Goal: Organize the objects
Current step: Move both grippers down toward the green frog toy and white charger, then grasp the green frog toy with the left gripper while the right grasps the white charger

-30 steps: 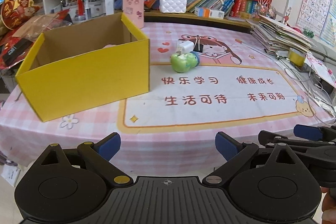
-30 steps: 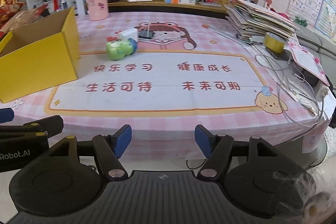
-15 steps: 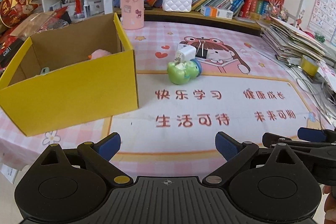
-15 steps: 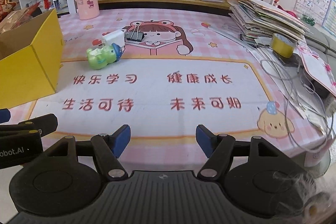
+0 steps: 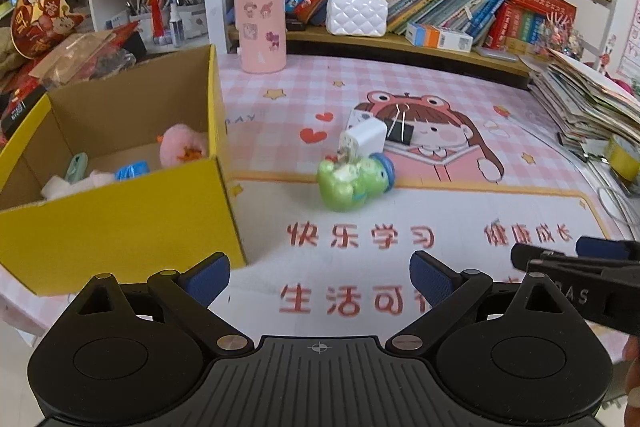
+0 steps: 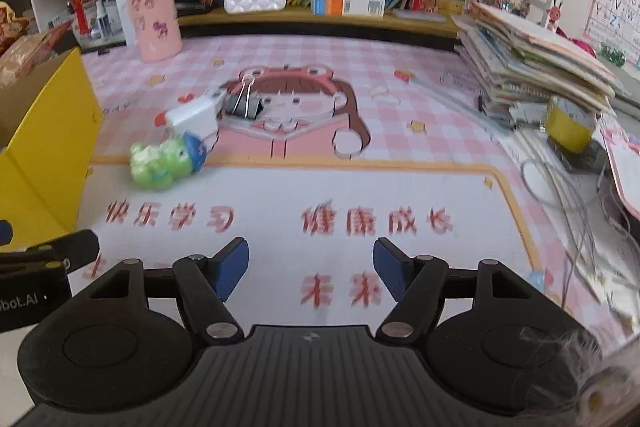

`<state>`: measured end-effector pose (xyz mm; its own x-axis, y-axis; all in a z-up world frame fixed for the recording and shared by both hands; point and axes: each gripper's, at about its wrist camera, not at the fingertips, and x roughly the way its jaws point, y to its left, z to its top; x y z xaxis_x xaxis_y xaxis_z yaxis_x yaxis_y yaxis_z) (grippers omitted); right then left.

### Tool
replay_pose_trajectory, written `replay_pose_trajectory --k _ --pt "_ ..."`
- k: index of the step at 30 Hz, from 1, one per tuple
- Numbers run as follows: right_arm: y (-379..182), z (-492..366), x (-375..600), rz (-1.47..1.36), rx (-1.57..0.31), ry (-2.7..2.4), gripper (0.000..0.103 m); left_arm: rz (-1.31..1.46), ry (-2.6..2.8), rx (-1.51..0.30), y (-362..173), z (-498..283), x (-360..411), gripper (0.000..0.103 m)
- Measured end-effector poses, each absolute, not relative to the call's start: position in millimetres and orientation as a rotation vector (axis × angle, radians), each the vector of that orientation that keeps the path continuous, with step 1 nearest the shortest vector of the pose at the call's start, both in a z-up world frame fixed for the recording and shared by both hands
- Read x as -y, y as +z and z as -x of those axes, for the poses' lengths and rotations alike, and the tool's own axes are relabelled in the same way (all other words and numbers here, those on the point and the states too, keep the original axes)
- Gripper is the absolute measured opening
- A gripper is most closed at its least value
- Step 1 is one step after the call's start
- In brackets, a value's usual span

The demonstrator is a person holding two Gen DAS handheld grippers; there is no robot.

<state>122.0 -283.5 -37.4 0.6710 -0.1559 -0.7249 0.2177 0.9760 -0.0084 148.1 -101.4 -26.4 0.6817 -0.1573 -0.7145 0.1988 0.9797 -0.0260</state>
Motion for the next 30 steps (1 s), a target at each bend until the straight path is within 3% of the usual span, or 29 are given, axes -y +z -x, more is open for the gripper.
replay_pose_trajectory --k 5,7,10,15,19,30 --pt "-29.4 -137.6 297.5 -0.078 -0.735 -0.212 0.067 -0.073 -0.172 -0.78 -25.3 -159.4 115.5 0.093" --pt "-26.2 -144.8 303.5 -0.082 -0.708 -0.21 0.067 -0.089 -0.173 -0.784 -26.9 -165.4 122.6 0.084" --pt "-22.7 -156.1 311.7 -0.095 -0.68 -0.202 0.066 -0.119 -0.171 -0.79 -31.2 -175.3 135.0 0.079" --pt "-19.5 -176.4 325.4 -0.103 -0.667 -0.197 0.066 -0.128 -0.149 -0.768 -35.0 -192.0 154.6 0.081" --pt "-18.0 -188.9 333.7 -0.102 -0.663 -0.186 0.066 -0.102 -0.095 -0.783 -43.9 -211.1 167.0 0.093" --pt "-23.3 -203.1 350.6 -0.09 -0.684 -0.168 0.067 0.03 0.017 -0.869 -82.9 -263.0 177.9 0.094"
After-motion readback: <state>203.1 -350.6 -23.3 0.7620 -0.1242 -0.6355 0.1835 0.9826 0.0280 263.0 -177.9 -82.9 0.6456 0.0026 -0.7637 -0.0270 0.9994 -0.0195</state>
